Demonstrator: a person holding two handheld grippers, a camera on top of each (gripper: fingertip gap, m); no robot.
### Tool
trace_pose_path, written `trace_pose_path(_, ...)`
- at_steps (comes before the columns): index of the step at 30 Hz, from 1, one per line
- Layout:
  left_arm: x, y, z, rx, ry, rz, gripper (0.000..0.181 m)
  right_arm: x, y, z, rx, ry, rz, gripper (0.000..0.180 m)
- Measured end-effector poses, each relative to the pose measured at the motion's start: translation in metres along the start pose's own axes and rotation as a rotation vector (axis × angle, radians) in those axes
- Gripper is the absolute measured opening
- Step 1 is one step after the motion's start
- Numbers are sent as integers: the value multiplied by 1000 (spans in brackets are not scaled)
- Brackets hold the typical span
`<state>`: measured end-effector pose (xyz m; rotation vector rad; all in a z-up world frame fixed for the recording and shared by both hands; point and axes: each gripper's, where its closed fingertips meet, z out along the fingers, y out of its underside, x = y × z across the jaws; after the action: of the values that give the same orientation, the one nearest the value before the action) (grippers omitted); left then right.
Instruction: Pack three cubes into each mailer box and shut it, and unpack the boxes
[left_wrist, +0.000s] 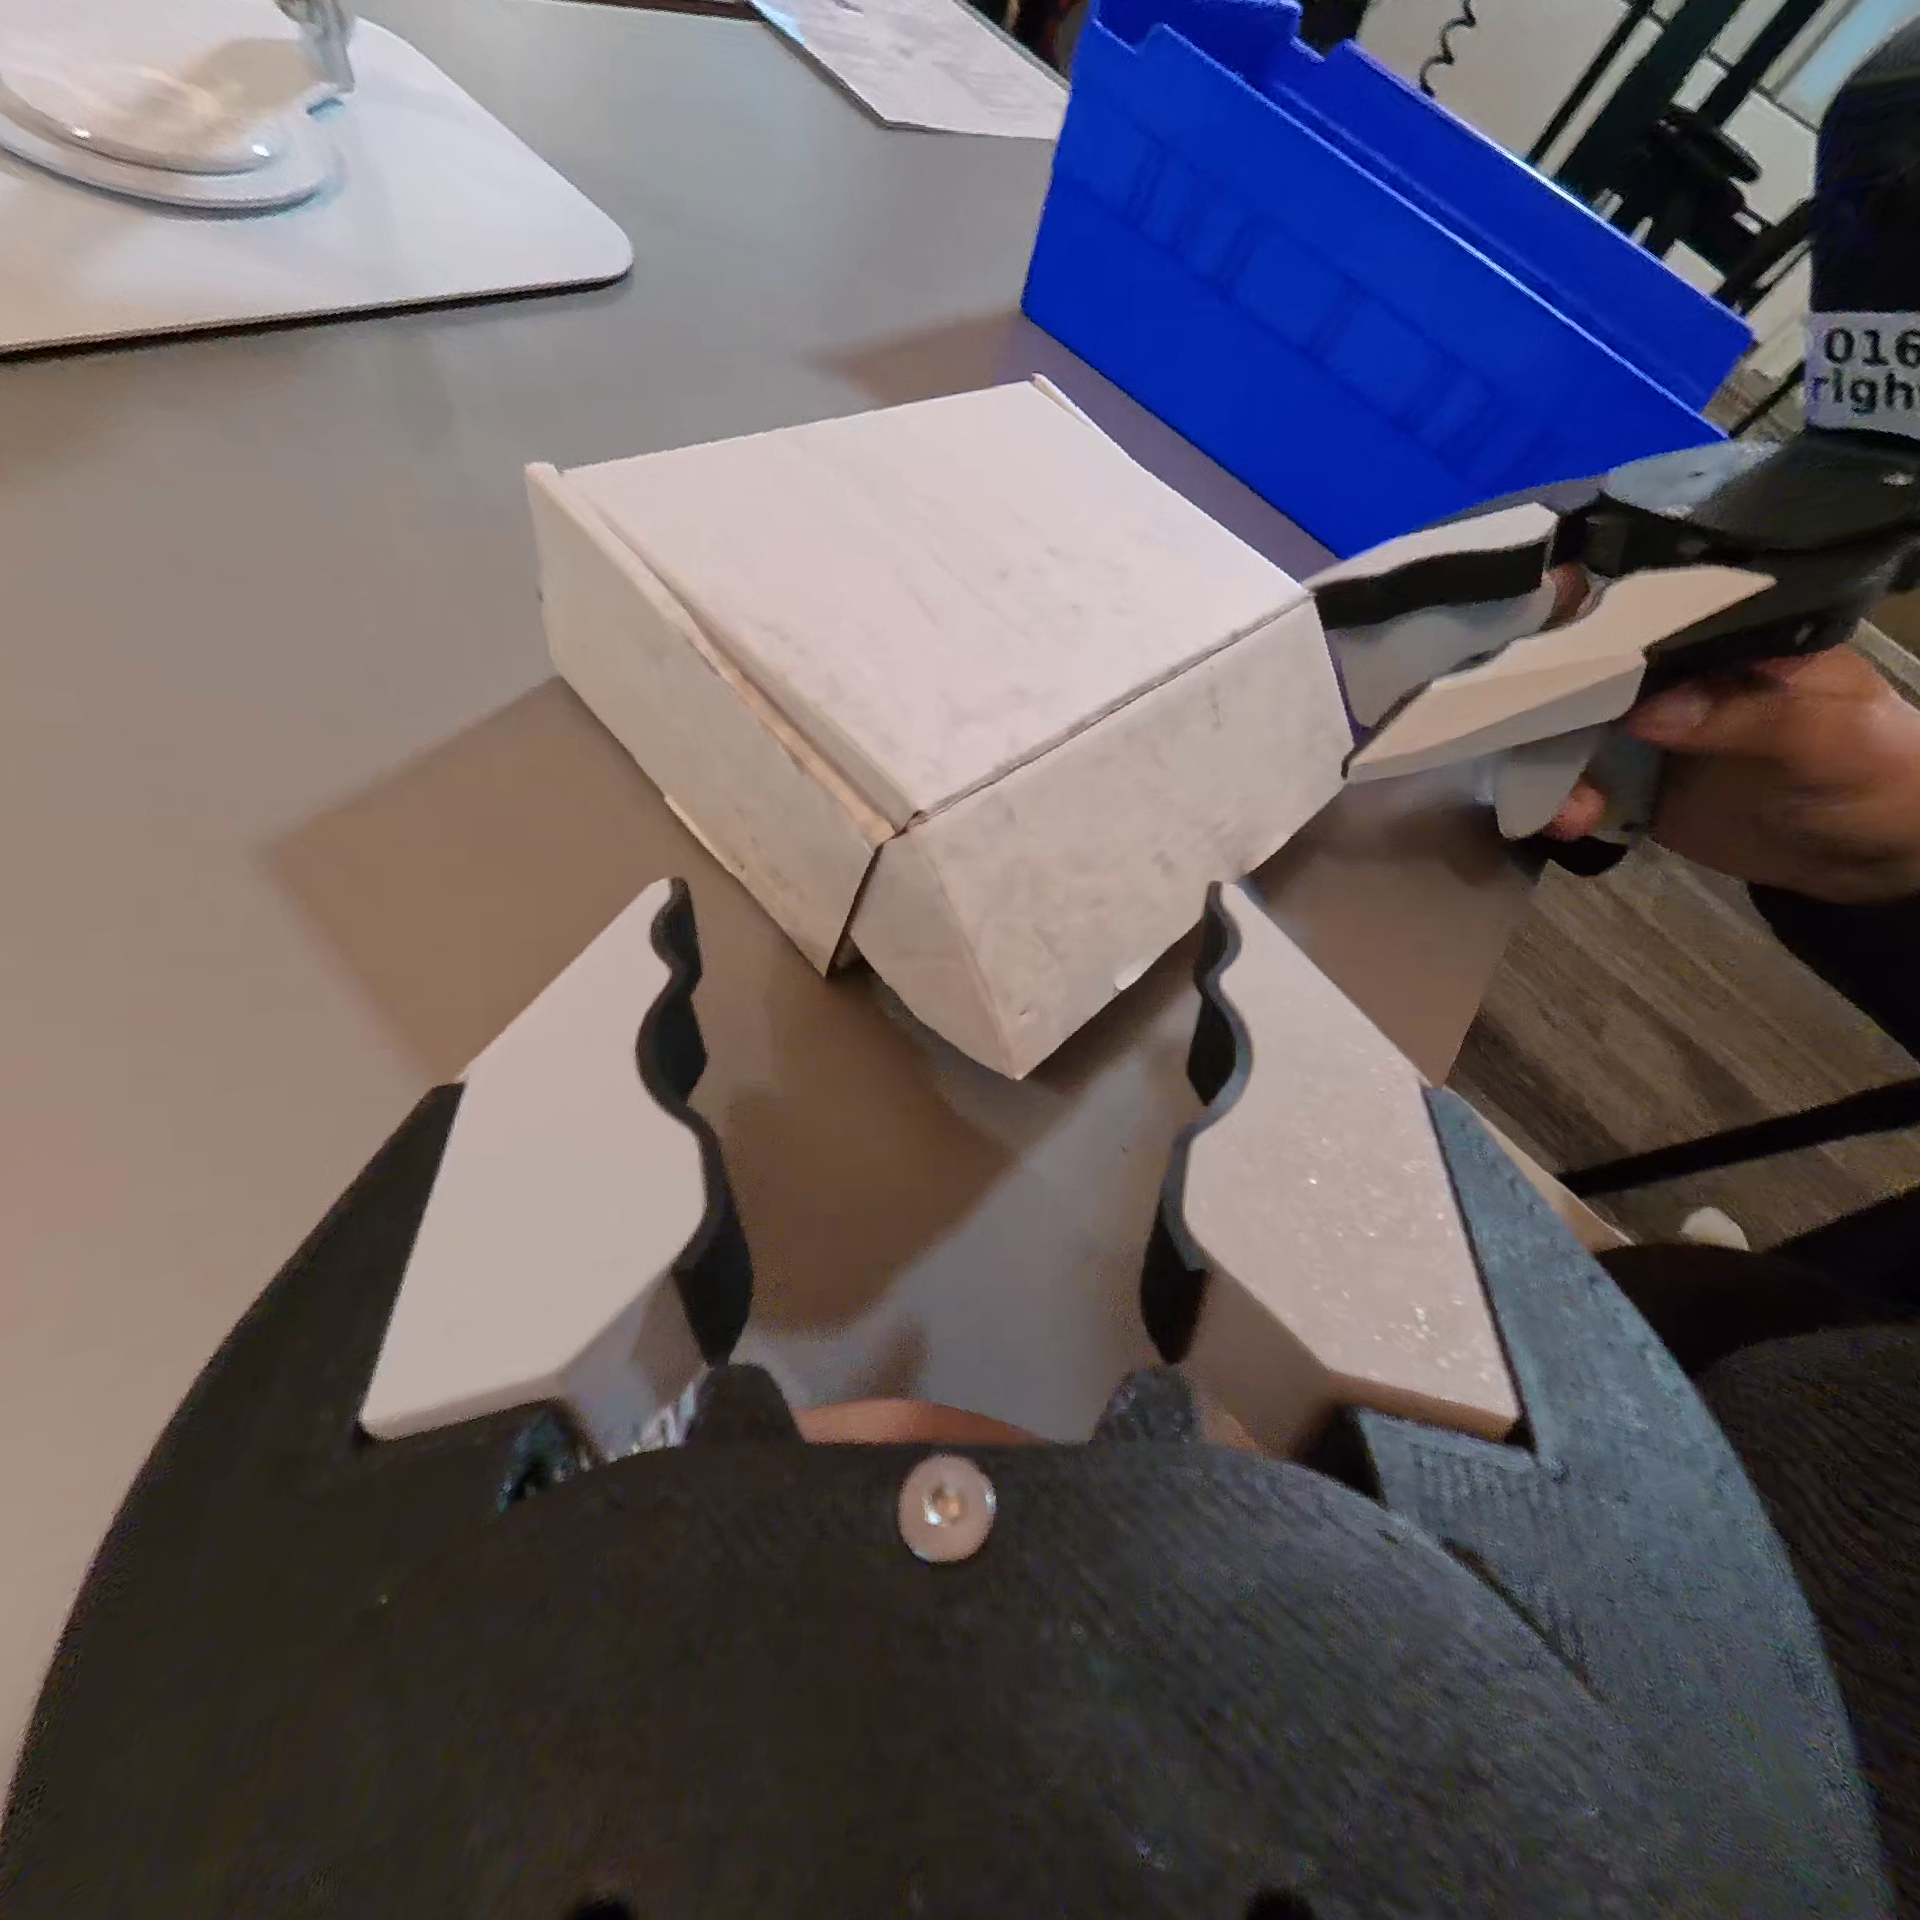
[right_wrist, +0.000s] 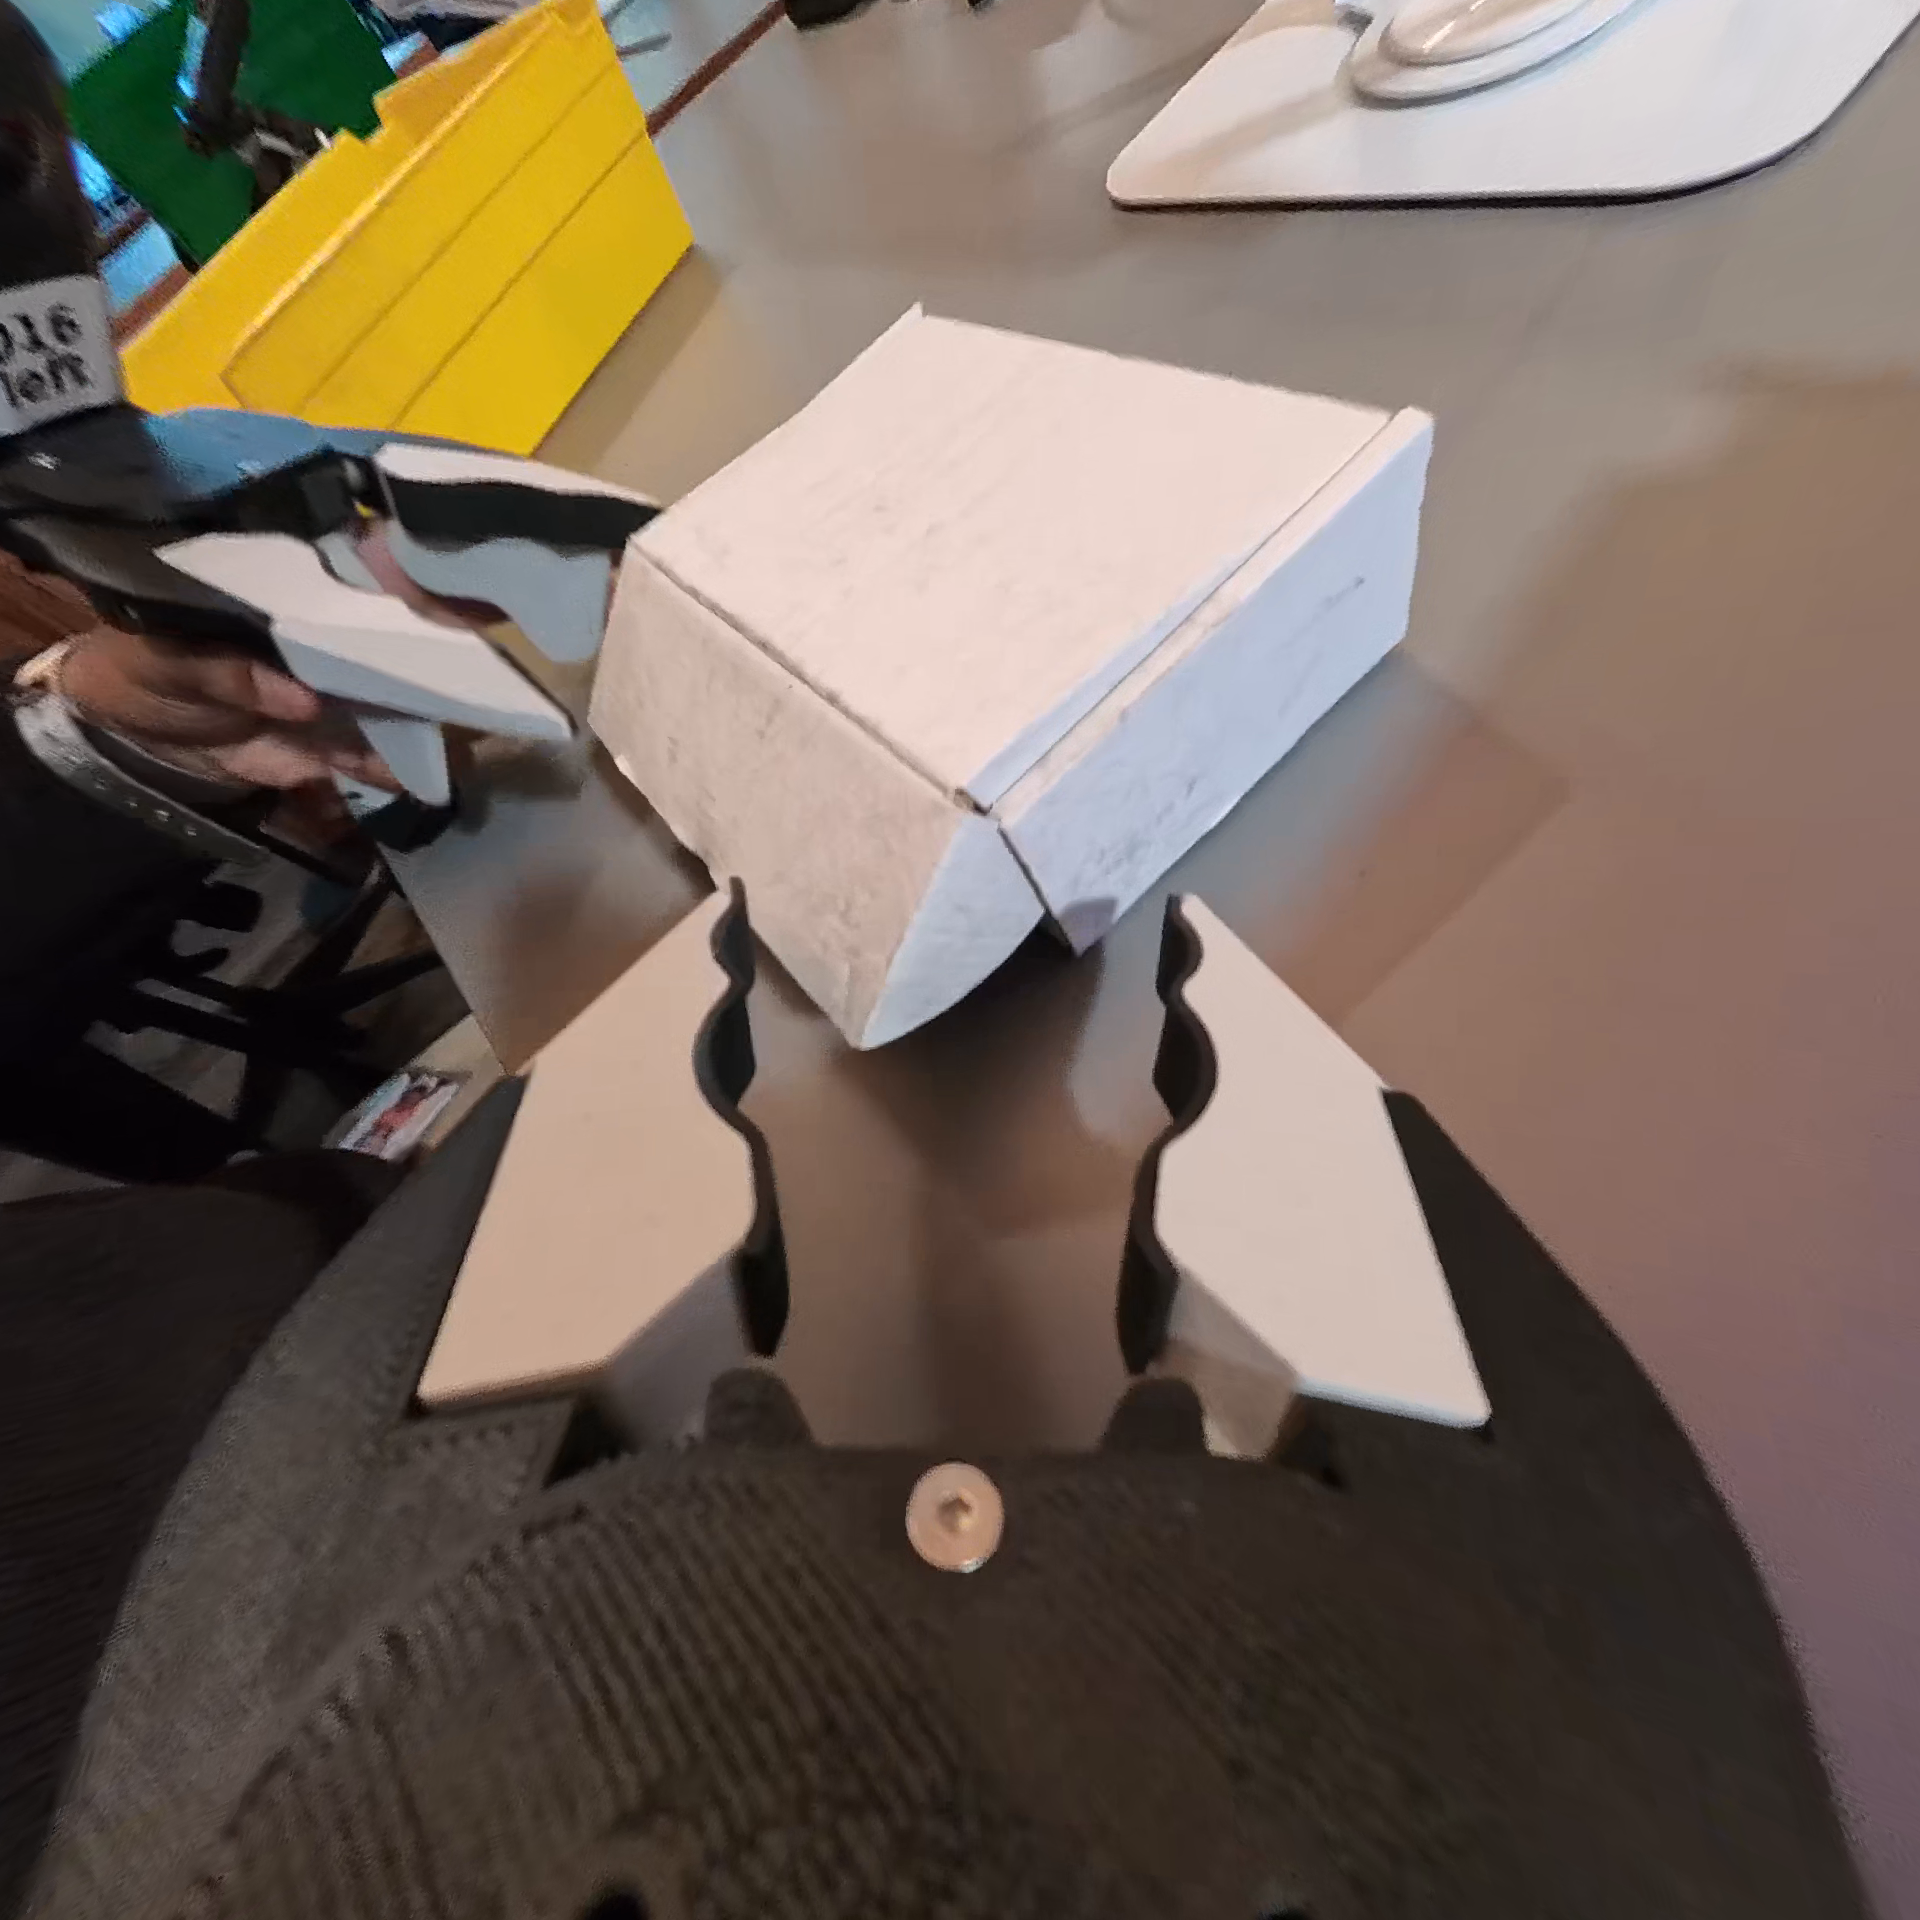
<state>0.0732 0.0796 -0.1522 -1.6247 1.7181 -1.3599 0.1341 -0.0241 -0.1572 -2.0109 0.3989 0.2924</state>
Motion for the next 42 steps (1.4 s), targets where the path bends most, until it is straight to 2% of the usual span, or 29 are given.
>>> trace_pose_path(4, 6, 3, 10, -57, 45, 55, 101, 1, -11, 2, 32, -37, -23, 75)
trace_pose_path(11, 7, 9, 13, -100, 52, 52, 74, -4, 2, 11, -56, -27, -78, 75)
trace_pose_path(16, 9, 14, 5, -111, 89, 36, 70, -13, 11, 6, -87, -49, -130, 67)
trace_pose_path(26, 14, 31, -10, -186, 126, 278, 68, -34, 34, -7, -157, -141, -283, 56)
trace_pose_path(42, 7, 32, -8, -200, 94, 250, 55, -27, 35, -5, -173, -91, -311, 41)
